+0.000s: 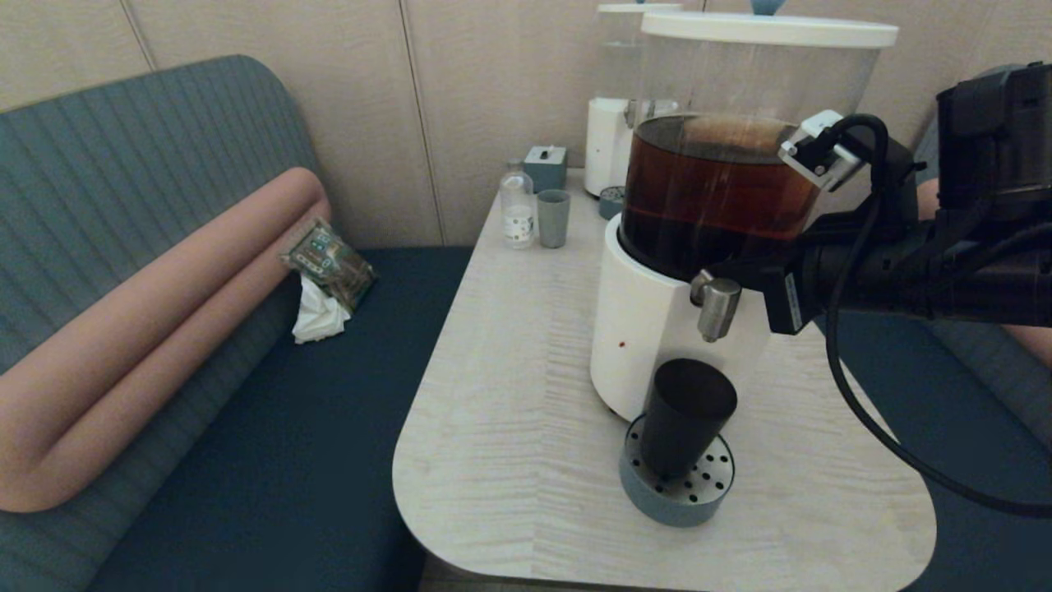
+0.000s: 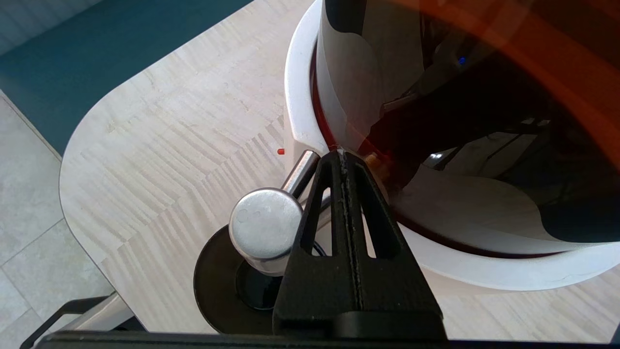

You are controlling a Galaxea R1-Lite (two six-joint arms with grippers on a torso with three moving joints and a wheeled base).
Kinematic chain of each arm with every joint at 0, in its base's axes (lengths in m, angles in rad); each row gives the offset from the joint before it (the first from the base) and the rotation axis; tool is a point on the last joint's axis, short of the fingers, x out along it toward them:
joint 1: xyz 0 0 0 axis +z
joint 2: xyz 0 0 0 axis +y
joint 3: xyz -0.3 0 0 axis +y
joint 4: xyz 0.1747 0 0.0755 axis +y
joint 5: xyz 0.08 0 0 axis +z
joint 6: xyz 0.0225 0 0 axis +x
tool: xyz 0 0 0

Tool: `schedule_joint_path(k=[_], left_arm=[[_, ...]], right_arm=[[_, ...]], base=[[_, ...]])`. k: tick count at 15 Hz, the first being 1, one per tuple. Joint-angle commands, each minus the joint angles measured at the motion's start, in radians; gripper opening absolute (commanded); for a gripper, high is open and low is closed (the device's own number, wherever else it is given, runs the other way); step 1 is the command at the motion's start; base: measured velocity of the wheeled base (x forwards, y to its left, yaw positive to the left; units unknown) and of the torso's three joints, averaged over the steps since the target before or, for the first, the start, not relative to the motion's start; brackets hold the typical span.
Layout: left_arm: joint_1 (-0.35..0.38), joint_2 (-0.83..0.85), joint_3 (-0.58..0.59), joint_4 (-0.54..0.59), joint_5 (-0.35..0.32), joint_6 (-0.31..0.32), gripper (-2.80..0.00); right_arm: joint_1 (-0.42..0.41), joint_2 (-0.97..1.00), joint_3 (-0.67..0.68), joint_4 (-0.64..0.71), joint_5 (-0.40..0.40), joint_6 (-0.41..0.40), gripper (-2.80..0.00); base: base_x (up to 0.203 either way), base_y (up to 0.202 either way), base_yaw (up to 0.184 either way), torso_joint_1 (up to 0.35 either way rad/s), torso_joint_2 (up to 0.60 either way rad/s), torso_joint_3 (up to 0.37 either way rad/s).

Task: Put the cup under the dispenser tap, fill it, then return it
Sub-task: Turn on the faucet

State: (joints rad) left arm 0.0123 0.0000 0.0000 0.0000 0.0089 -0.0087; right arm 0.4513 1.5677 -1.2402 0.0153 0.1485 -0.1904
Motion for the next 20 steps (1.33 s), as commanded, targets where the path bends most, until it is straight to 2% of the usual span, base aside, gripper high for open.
schedule_joint_path(k=[1, 20], left_arm=[[0.001, 0.002, 0.002, -0.002, 0.000, 0.000, -2.80], [0.000, 0.002, 0.002, -0.001, 0.000, 0.000, -2.80]], right_arm=[[0.004, 0.003, -0.001, 0.002, 0.005, -0.008, -2.80], [0.018, 0.005, 0.018, -0.073, 0.029, -0.019, -2.80]], base=[[0.000, 0.000, 0.000, 0.000, 0.00, 0.000], [0.000, 0.000, 0.000, 0.000, 0.00, 0.000]])
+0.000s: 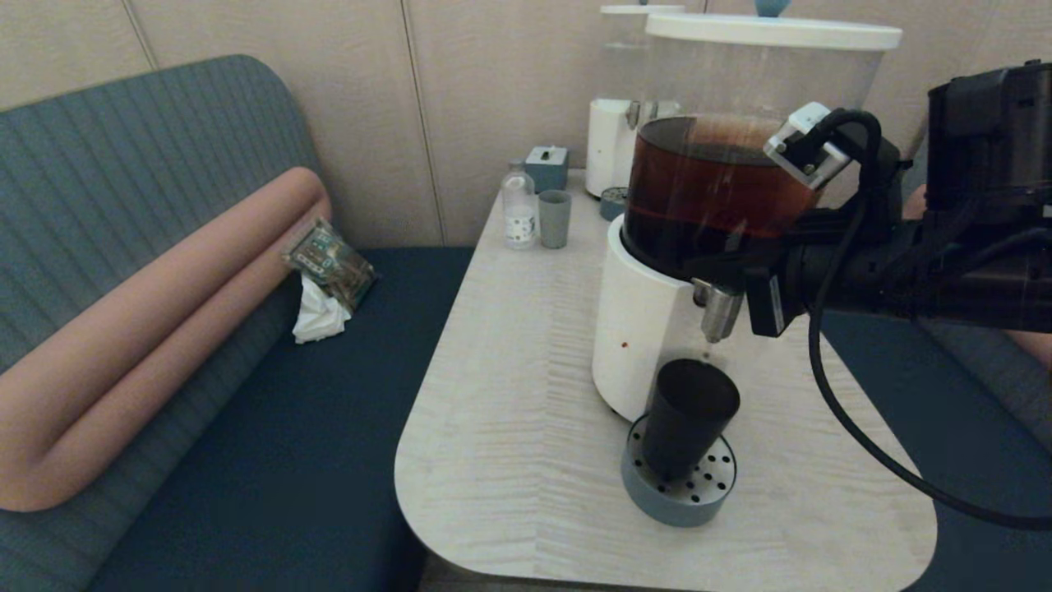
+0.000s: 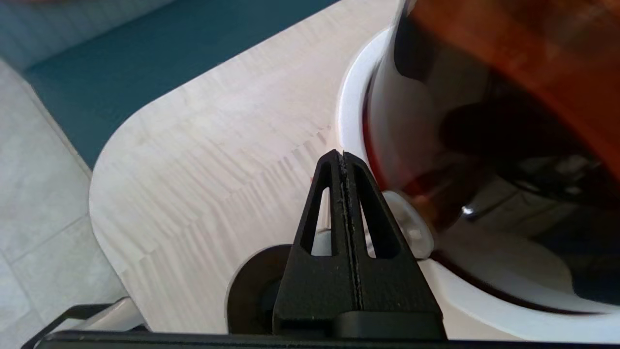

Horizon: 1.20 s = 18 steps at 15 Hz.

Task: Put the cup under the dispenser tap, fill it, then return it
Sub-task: Turn on the faucet, then turn off the faucet

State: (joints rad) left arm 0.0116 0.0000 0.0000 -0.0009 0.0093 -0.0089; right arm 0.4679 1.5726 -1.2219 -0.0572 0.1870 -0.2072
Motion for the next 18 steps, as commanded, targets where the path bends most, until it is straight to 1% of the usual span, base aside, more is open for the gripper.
schedule_joint_path(k=[1, 7, 12, 13, 14, 16, 17, 18], left_arm=[[0.002, 0.002, 0.002, -0.001, 0.000, 0.000, -2.80], [0.001, 0.002, 0.001, 0.000, 0.000, 0.000, -2.80], [0.002, 0.002, 0.002, -0.001, 0.000, 0.000, -2.80], [0.001, 0.002, 0.002, 0.000, 0.000, 0.000, -2.80], [0.002, 0.002, 0.002, 0.000, 0.000, 0.000, -2.80], [0.001, 0.002, 0.002, 0.001, 0.000, 0.000, -2.80], [0.002, 0.002, 0.000, 0.000, 0.000, 0.000, -2.80], [0.001, 0.002, 0.002, 0.000, 0.000, 0.000, -2.80]], right_arm=[[0.003, 0.001, 0.002, -0.012, -0.009, -0.002, -2.80], [-0.007, -0.013, -0.006, -0.027, -0.012, -0.003, -2.80], [-0.011, -0.100, -0.032, -0.041, -0.048, 0.000, -2.80], [-0.011, -0.134, -0.032, -0.036, -0.068, 0.001, -2.80], [-0.011, -0.174, -0.028, -0.032, -0.109, 0.001, -2.80], [-0.022, -0.272, -0.015, -0.012, -0.236, -0.004, -2.80], [-0.048, -0.327, -0.006, 0.011, -0.286, -0.010, -2.80], [-0.089, -0.387, 0.008, 0.035, -0.314, -0.022, -2.80]], base=[[0.000, 0.000, 0.000, 0.000, 0.00, 0.000], [0.000, 0.000, 0.000, 0.000, 0.00, 0.000], [0.000, 0.000, 0.000, 0.000, 0.00, 0.000], [0.000, 0.000, 0.000, 0.000, 0.00, 0.000], [0.000, 0.000, 0.000, 0.000, 0.00, 0.000], [0.000, 0.000, 0.000, 0.000, 0.00, 0.000], [0.000, 0.000, 0.000, 0.000, 0.00, 0.000], [0.000, 0.000, 0.000, 0.000, 0.00, 0.000]])
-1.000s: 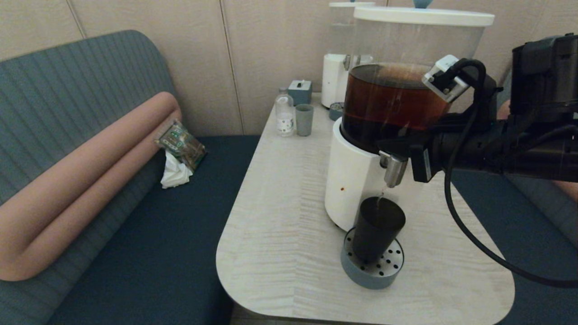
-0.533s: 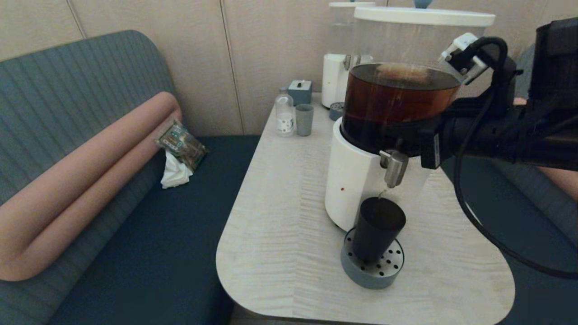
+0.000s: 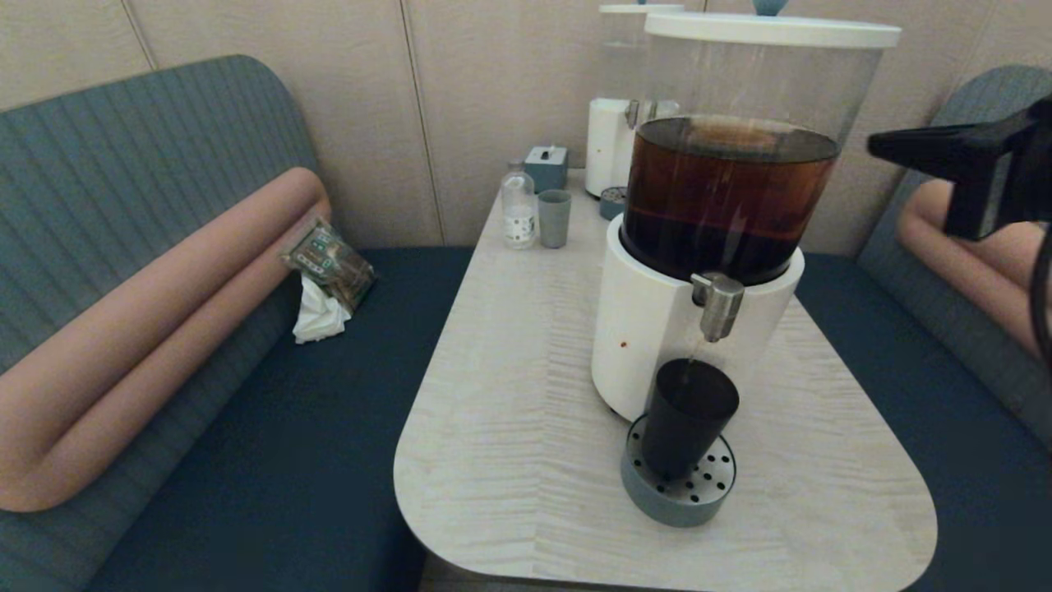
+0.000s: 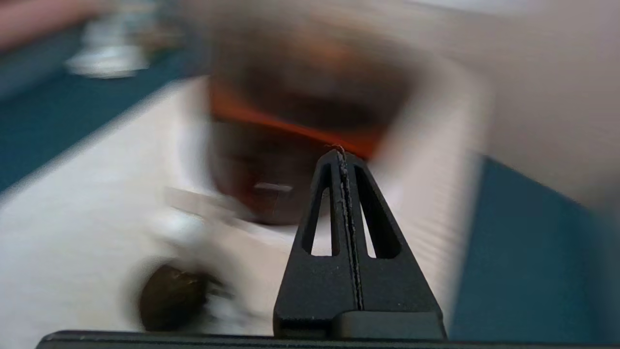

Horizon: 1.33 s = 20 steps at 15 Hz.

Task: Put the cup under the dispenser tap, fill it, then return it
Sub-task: Turn off the faucet

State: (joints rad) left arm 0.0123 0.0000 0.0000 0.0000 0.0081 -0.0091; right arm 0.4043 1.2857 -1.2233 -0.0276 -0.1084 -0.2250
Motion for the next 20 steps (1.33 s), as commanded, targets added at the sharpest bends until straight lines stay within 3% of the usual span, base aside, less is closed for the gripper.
schedule_joint_path(k=[1, 5, 10, 20], left_arm=[[0.000, 0.002, 0.002, -0.001, 0.001, 0.000, -2.80], [0.001, 0.002, 0.001, -0.001, 0.001, 0.000, -2.80], [0.001, 0.002, 0.002, -0.001, 0.001, 0.000, -2.80], [0.001, 0.002, 0.002, -0.002, 0.001, 0.000, -2.80]], right_arm=[[-0.073, -0.155, 0.028, 0.021, -0.036, -0.012, -2.80], [-0.273, -0.345, 0.107, 0.095, -0.062, -0.025, -2.80], [-0.426, -0.546, 0.233, 0.184, -0.065, -0.006, -2.80], [-0.465, -0.910, 0.423, 0.192, -0.084, 0.018, -2.80]], base=[[0.000, 0.000, 0.000, 0.000, 0.00, 0.000], [0.000, 0.000, 0.000, 0.000, 0.00, 0.000], [0.000, 0.000, 0.000, 0.000, 0.00, 0.000], [0.000, 0.000, 0.000, 0.000, 0.00, 0.000]])
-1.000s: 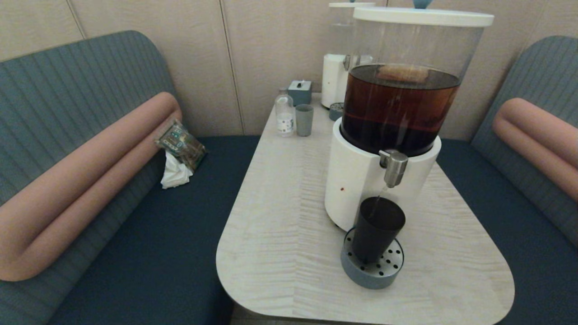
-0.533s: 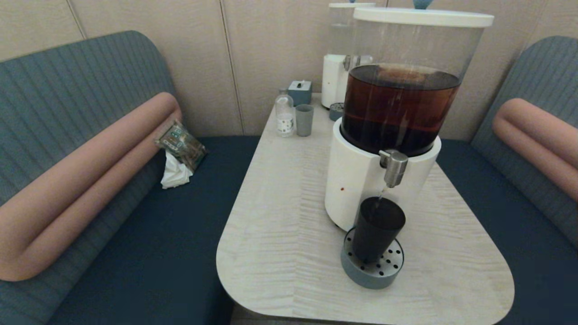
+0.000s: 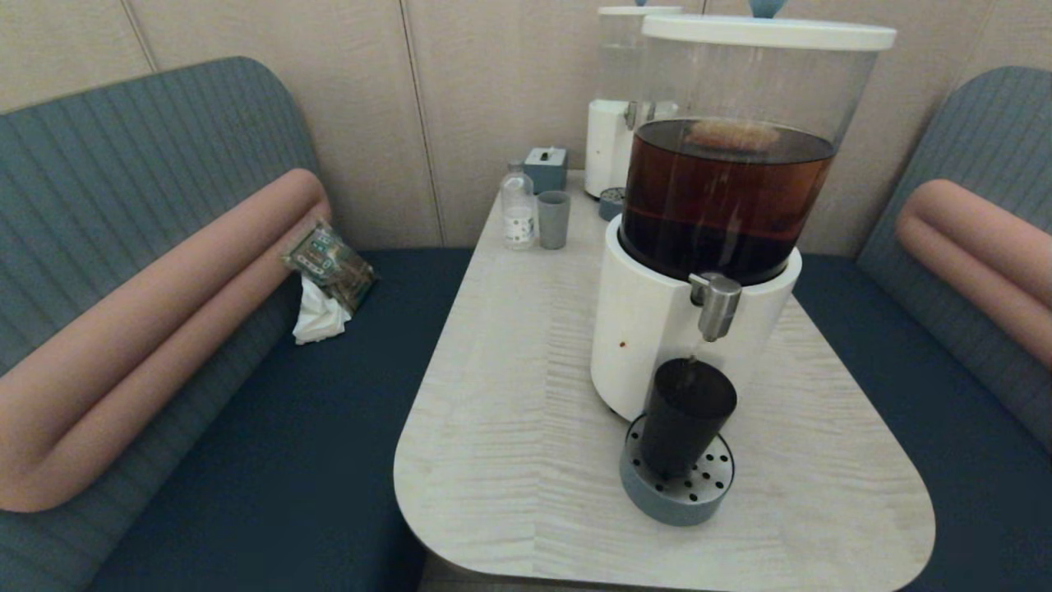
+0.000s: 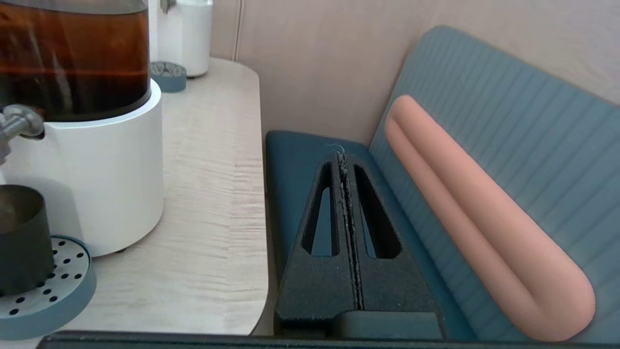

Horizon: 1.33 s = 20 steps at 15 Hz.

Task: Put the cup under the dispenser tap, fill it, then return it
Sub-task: Turn off the faucet

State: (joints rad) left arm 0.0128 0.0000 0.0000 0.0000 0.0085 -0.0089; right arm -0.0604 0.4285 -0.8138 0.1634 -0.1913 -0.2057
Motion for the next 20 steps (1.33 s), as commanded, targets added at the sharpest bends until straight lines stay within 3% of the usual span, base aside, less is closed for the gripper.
schedule_joint_path(k=[1, 4, 11, 17, 20], left_arm=[[0.000, 0.002, 0.002, -0.001, 0.001, 0.000, -2.80], [0.000, 0.002, 0.002, -0.002, 0.001, 0.000, -2.80], [0.000, 0.002, 0.001, -0.001, 0.001, 0.000, -2.80], [0.000, 0.002, 0.002, -0.002, 0.001, 0.000, -2.80], [0.000, 0.002, 0.002, 0.000, 0.001, 0.000, -2.80]], right_arm=[[0.000, -0.069, 0.026, -0.001, 0.001, -0.002, -2.80], [0.053, -0.111, 0.029, 0.001, -0.001, -0.011, -2.80], [0.046, -0.282, 0.147, -0.005, 0.021, 0.011, -2.80], [0.053, -0.423, 0.478, -0.050, 0.081, 0.115, -2.80], [0.054, -0.426, 0.703, -0.098, 0.096, 0.113, -2.80]], base=[[0.000, 0.000, 0.000, 0.000, 0.00, 0.000], [0.000, 0.000, 0.000, 0.000, 0.00, 0.000], [0.000, 0.000, 0.000, 0.000, 0.00, 0.000], [0.000, 0.000, 0.000, 0.000, 0.00, 0.000], [0.000, 0.000, 0.000, 0.000, 0.00, 0.000]])
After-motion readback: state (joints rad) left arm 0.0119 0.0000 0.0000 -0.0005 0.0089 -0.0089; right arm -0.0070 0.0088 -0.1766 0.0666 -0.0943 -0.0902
